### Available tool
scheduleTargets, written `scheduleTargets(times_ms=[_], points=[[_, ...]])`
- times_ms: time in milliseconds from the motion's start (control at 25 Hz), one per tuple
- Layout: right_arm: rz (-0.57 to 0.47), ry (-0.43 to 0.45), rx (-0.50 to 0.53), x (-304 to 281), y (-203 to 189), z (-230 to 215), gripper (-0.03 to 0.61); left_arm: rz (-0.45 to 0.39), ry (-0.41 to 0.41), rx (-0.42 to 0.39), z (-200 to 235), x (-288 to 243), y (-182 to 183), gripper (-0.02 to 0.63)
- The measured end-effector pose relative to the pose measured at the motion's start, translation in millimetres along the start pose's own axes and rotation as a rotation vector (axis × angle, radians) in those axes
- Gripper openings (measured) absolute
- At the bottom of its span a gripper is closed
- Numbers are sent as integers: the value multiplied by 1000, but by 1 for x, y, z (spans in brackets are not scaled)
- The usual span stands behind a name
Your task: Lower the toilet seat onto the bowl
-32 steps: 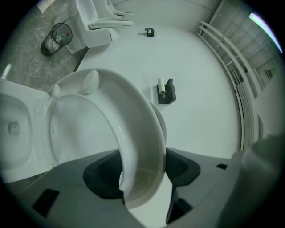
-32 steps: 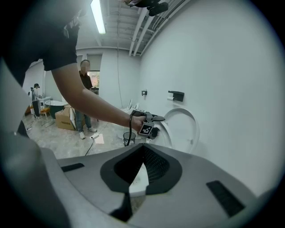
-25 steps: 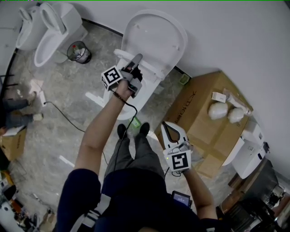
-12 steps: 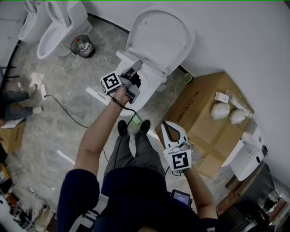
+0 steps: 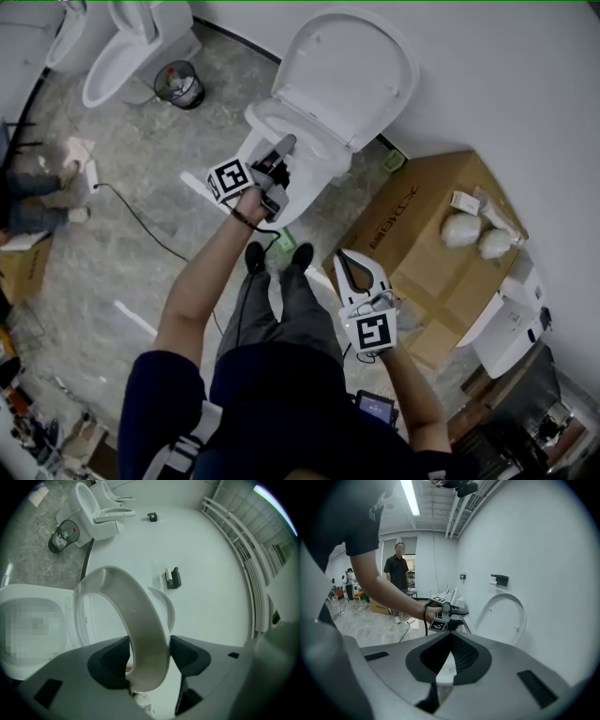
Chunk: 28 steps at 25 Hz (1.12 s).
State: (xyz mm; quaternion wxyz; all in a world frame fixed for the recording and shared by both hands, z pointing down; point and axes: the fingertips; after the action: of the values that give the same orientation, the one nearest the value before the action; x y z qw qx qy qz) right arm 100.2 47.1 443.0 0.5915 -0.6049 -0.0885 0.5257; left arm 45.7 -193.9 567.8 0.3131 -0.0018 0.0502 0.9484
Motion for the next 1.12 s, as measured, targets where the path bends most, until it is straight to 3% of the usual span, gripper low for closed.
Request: scheduleTargets(times_ms=[720, 1120], points=[[23, 35, -6, -5, -3, 13, 20, -14, 19, -47, 20, 44, -7, 279], [26, 68, 5, -17, -3, 25, 20, -16, 135, -131, 51, 81, -4, 275]])
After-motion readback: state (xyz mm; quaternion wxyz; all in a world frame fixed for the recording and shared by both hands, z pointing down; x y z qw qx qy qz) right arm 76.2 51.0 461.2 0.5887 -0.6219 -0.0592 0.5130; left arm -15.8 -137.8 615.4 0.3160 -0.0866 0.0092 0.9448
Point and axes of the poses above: the fingertips, and each gripper's own axes: x backward along the fingers, z to its left, y out of its top, and after that the axes turned 9 degrees about x, right-handed
